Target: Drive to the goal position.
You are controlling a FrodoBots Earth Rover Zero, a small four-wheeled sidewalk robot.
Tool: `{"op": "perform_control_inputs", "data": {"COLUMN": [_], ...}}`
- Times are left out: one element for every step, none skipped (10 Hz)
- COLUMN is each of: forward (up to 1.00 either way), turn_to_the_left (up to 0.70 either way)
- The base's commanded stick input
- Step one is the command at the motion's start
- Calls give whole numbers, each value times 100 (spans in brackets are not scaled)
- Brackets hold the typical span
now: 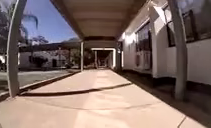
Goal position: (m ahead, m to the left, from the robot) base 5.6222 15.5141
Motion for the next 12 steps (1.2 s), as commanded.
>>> {"op": "perform_control_inputs", "data": {"forward": [70,70,70,70,70,70,70,70,70,70,70,70], "turn_to_the_left": [0,0,0,0,0,0,0,0,0,0,0,0]}}
